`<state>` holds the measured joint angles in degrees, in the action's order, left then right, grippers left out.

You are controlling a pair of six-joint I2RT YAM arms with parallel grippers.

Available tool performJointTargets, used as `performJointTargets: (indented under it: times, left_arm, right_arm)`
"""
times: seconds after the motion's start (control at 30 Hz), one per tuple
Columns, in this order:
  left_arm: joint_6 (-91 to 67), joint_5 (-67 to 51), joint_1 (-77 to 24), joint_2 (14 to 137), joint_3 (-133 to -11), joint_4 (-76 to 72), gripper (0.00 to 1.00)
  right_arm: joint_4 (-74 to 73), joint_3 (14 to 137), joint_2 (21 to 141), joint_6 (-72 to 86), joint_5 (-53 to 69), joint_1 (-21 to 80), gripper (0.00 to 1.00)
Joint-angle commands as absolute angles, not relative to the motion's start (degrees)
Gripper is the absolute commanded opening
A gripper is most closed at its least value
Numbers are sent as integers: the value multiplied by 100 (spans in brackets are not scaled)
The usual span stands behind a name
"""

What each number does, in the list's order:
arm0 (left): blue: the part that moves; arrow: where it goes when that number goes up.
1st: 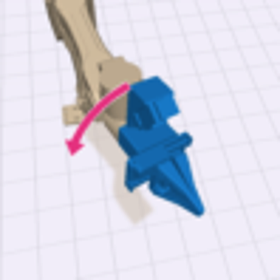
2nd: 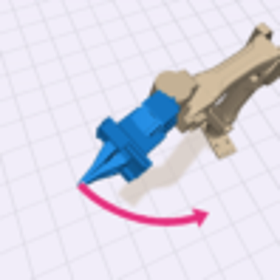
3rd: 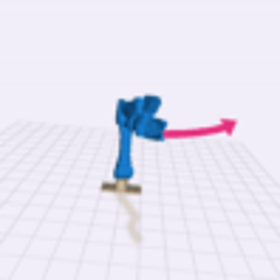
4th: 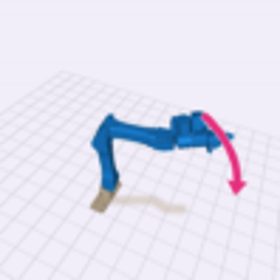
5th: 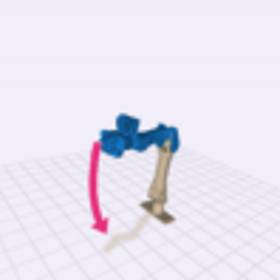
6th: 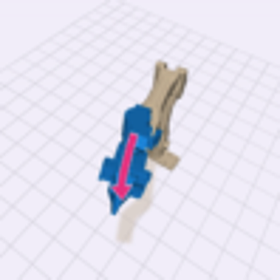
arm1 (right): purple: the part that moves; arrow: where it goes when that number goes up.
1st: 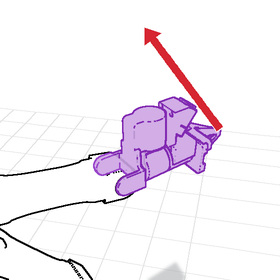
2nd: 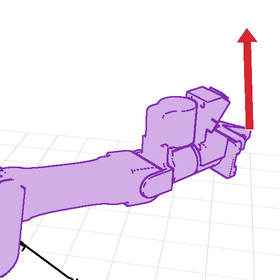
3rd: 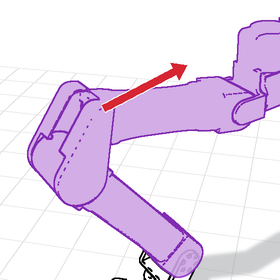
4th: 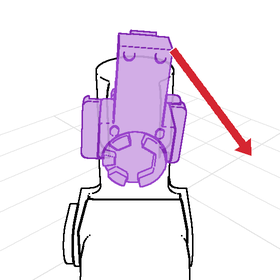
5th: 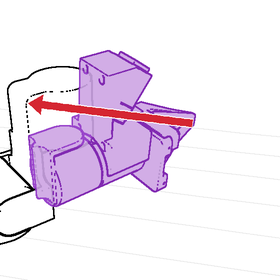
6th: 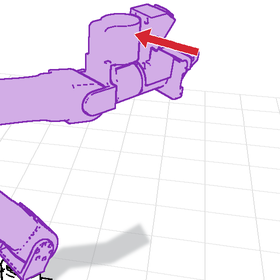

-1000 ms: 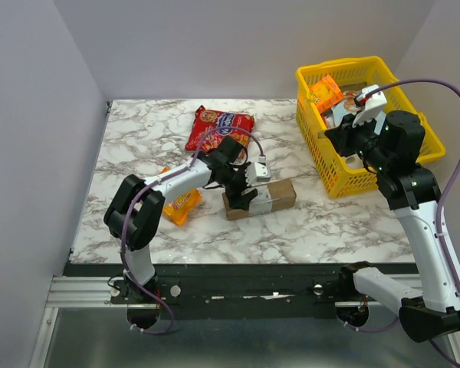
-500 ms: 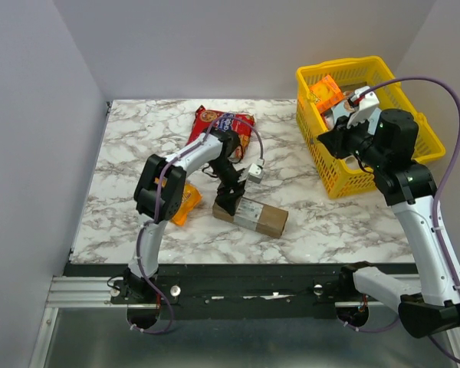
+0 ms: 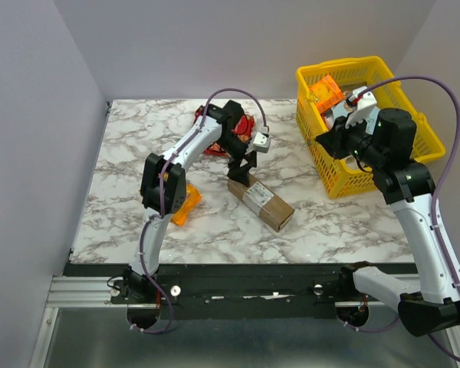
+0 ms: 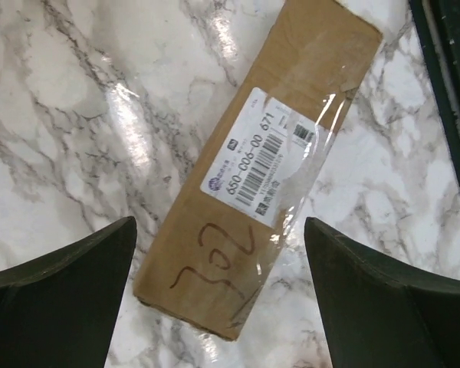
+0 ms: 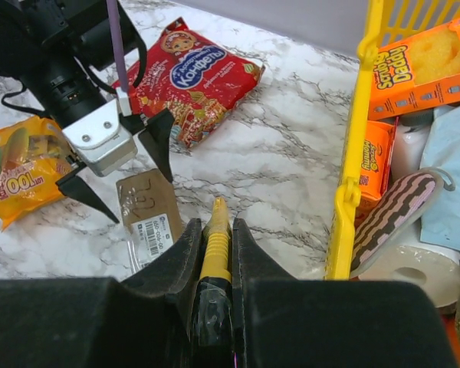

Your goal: Unpack the express box

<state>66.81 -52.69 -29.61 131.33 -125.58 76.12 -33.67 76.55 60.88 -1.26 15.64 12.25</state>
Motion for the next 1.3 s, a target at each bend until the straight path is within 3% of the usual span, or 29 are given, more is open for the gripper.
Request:
performJointTargets:
  times: [0.0, 0.07, 0.1, 0.13, 0.2, 0.4, 0.47, 0.5, 0.53, 0.57, 0.73, 1.27]
  left_arm:
    - [4962, -5714, -2874, 12062, -11325, 6832, 99]
    - [3350, -5285, -2883, 10780, -9775, 5395, 99]
    - [2731, -4926, -2892, 10332, -9234, 3848, 99]
    - [2307, -4121, -2892, 9553, -8767, 3223, 99]
    - [2039, -3763, -2892, 9055, -7921, 2665, 99]
    - [2803, -4096, -3339, 8130, -6576, 1920, 83]
    - [2585, -4061, -3637, 8296, -6643, 1697, 68]
    - [2384, -4061, -3708, 8471, -6792, 1679, 55]
    - [1938, -4061, -3752, 8899, -6985, 1722, 11]
    - [1690, -4069, -3796, 9121, -7388, 1749, 6]
    - [1098, -3903, -4016, 10185, -8121, 1741, 1]
    - [1723, -3507, -4131, 11329, -8586, 2136, 0]
  right_arm:
    - [-3401, 7550, 6100, -368, 1854, 1213, 1]
    - [-3454, 7462, 6161, -719, 1977, 1283, 0]
    - [-3472, 7418, 6205, -825, 1995, 1370, 0]
    - [-3472, 7296, 6214, -1018, 2039, 1423, 0]
    - [-3358, 7173, 6240, -1160, 1820, 1686, 0]
    - [-3191, 7268, 6451, -941, 1259, 1811, 0]
    - [-3164, 7565, 6565, -695, 681, 1793, 0]
    - [-3094, 7698, 6592, -607, 572, 1741, 0]
    - [-3059, 7821, 6609, -502, 519, 1705, 1]
    - [-3041, 7935, 6653, -475, 492, 1688, 0]
    - [-3032, 8367, 6662, -475, 589, 1679, 0]
    - [-3041, 8095, 6416, -589, 501, 1608, 0]
